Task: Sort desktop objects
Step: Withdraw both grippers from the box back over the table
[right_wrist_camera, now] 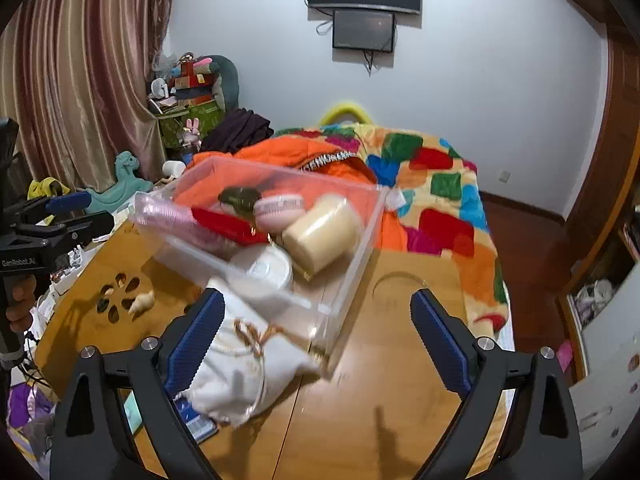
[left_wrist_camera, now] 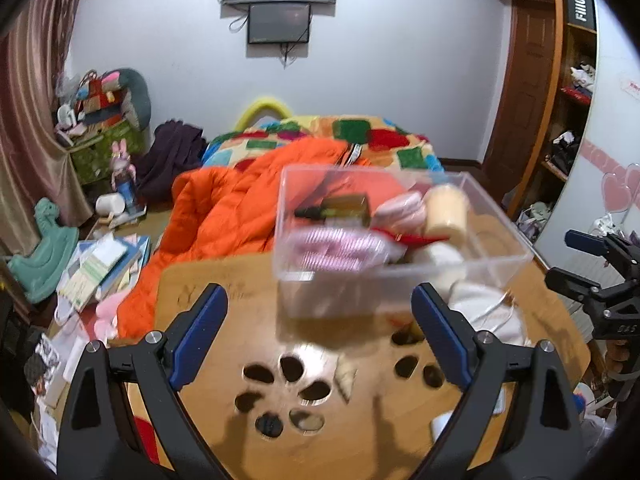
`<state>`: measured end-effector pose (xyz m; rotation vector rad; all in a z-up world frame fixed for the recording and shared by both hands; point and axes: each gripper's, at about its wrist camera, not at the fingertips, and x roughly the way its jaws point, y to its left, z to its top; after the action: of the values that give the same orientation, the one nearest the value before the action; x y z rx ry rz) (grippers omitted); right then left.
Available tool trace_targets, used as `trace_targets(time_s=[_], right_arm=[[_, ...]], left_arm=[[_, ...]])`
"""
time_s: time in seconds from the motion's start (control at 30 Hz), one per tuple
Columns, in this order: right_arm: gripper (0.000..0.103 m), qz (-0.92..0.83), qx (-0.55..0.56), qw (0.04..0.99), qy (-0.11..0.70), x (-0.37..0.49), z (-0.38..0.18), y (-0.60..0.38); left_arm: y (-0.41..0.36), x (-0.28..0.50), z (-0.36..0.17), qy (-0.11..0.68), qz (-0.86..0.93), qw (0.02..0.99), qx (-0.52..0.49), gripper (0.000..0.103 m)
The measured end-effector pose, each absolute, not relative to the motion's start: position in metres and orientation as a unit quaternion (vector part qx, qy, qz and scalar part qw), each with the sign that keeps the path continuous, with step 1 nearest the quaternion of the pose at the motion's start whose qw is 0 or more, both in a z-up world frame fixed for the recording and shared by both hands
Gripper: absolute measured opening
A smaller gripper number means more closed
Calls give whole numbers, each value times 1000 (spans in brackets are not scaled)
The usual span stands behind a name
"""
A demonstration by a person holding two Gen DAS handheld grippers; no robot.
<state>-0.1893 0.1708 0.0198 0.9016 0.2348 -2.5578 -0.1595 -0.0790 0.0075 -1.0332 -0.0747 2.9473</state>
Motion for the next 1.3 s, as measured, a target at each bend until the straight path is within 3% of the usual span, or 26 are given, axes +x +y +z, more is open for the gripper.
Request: trace_targets(time_s=[0.53, 0.9, 0.93, 1.0, 1.1, 1.3], right_arm=[[93, -902, 381, 199, 28, -154, -49, 170], [92, -894, 381, 234, 44, -124, -64, 146], [89, -892, 382, 236, 50, -122, -66, 143], [75, -885, 390, 248, 50, -121, -70, 139], [66, -885, 384, 256, 55, -117, -71, 135], [55, -881, 376, 278, 68, -110, -71, 125]], left_arm=[[-83, -138, -62, -35, 917, -9, -397, 94], [-61, -102, -70, -60, 913, 23, -403, 94], [-56, -98, -70, -57, 913, 28, -402, 94], [-45, -92, -68, -44, 917, 33, -395, 94], [-29, -84, -66, -25, 922, 42, -385, 94], [-20, -78, -69, -30, 920, 55, -386, 94]])
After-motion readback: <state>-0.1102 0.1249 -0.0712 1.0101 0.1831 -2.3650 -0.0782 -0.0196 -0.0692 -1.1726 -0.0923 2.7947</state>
